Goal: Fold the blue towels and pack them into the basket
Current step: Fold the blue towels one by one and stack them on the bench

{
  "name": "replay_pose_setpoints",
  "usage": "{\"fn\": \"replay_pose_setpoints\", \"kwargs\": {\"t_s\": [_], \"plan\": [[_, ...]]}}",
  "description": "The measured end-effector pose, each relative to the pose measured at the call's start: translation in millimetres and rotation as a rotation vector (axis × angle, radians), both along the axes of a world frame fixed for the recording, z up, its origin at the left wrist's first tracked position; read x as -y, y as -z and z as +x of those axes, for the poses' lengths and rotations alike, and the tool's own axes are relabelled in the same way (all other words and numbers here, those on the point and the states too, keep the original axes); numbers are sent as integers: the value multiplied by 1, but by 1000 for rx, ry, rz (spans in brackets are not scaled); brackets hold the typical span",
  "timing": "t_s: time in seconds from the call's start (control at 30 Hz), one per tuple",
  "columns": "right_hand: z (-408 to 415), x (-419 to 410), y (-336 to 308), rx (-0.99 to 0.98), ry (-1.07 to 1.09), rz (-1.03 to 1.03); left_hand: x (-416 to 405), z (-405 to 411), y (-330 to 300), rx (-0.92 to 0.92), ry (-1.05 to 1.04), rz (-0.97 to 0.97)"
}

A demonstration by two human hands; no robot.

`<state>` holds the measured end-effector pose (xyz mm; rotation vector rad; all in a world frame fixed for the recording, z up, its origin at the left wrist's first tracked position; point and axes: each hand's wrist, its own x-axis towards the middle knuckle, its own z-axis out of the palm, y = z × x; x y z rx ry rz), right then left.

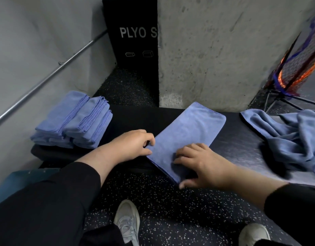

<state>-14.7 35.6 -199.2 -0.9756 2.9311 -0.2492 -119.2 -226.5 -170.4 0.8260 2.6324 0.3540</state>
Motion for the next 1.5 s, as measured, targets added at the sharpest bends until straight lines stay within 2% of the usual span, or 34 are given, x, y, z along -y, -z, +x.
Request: {"fn": "replay_pose_setpoints", "kwargs": {"t_s": [0.1, 0.23, 0.3, 0.37, 0.47, 0.57, 0.73, 0.87, 1.0, 1.1, 1.3, 1.4, 1.5], "plan": [[15, 11, 9, -65, 51, 81, 4, 2, 0, -26, 17, 11], [17, 28, 8, -132, 190, -106, 4, 8, 0, -94, 121, 62], [16, 30, -1, -67, 322, -221, 1, 14, -2, -99, 156, 70], [14, 25, -12, 81, 449, -340, -3, 18, -2, -77, 187, 43], [14, 9, -21, 237, 517, -521, -8, 17, 0, -94, 200, 6], [16, -5, -29, 268, 553, -589, -11, 15, 1, -90, 145, 150], [19, -34, -47, 292, 578, -588, -27, 26, -28, 232, 10, 403], [22, -53, -51, 362, 605, -578, -45, 33, -33, 320, -32, 459], [7, -60, -41, 325, 737, -520, -65, 28, -27, 328, -207, 556], [-10, -61, -37, 346, 830, -554, -75, 15, -20, 373, -337, 526], [-39, -57, -32, 294, 908, -436, -95, -4, -8, 216, -430, 372], [-44, -61, -20, 260, 946, -230, -95, -12, -5, -43, -389, 149], [-42, -63, -16, 99, 998, -203, -91, -12, -2, -233, -344, 123]]}}
